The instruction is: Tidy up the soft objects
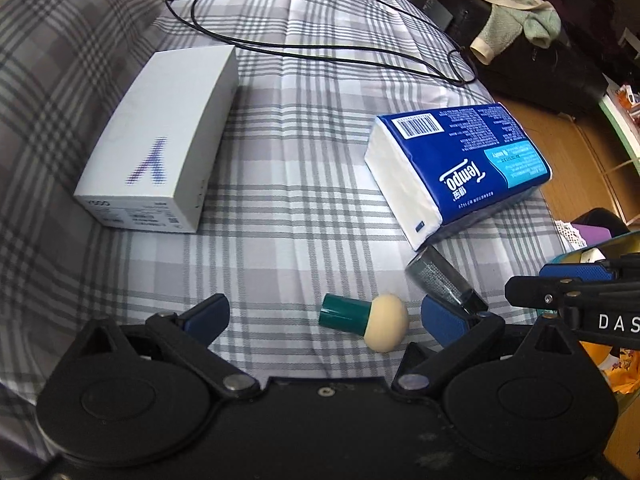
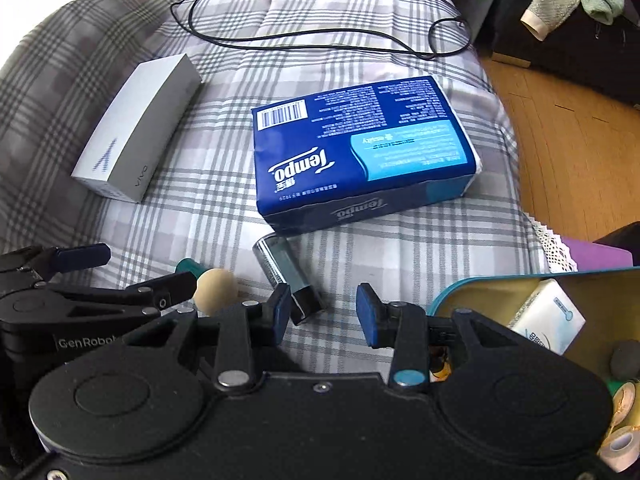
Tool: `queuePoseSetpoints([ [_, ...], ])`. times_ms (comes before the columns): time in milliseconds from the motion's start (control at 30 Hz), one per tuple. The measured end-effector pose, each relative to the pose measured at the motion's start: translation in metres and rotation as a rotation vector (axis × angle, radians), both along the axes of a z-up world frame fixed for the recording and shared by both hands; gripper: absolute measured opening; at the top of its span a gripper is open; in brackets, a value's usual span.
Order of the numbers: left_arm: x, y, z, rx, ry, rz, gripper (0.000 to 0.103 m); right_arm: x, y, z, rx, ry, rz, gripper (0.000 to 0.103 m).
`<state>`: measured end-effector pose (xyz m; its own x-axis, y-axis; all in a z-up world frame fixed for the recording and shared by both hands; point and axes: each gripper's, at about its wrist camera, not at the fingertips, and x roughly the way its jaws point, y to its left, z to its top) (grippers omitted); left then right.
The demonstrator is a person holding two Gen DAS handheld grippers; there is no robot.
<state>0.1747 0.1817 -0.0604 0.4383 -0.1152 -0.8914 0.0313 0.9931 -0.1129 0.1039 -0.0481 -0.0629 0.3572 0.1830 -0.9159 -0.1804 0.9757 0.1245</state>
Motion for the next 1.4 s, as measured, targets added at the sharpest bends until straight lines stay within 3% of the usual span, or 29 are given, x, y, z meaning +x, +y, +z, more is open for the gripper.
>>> queuePoseSetpoints([
  [233,0.012,-0.021,-0.018,0.102,0.036,-0.061,0.1,0.005,-0.011,-0.008,0.023,0.047,-0.091,0.04],
  [300,0.015,-0.023,-0.023,0.109,0.051,-0.071,0.092,0.005,-0.013,-0.01,0.028,0.064,-0.105,0.04],
  [633,0.027,-0.025,-0.038,0.058,0.105,-0.079,0.076,-0.001,-0.01,-0.01,0.053,0.101,-0.128,0.04],
  [800,0.026,-0.018,-0.033,0.032,0.089,-0.046,0.06,-0.001,-0.012,-0.009,0.091,0.125,-0.164,0.04],
  [967,0.026,-0.008,-0.032,0.025,0.098,0.001,0.06,0.001,-0.004,-0.013,0.075,0.14,-0.159,0.04],
  [1167,0.025,-0.016,-0.035,0.081,0.101,-0.015,0.063,0.004,0.011,-0.03,0.005,0.18,-0.107,0.04],
  [1300,0.025,-0.013,-0.034,0.072,0.102,0.001,0.067,0.009,0.017,-0.034,-0.14,0.101,-0.099,0.039],
  [1400,0.026,-0.009,-0.036,0.068,0.11,0.021,0.071,0.014,0.005,-0.027,-0.184,0.03,-0.174,0.04],
])
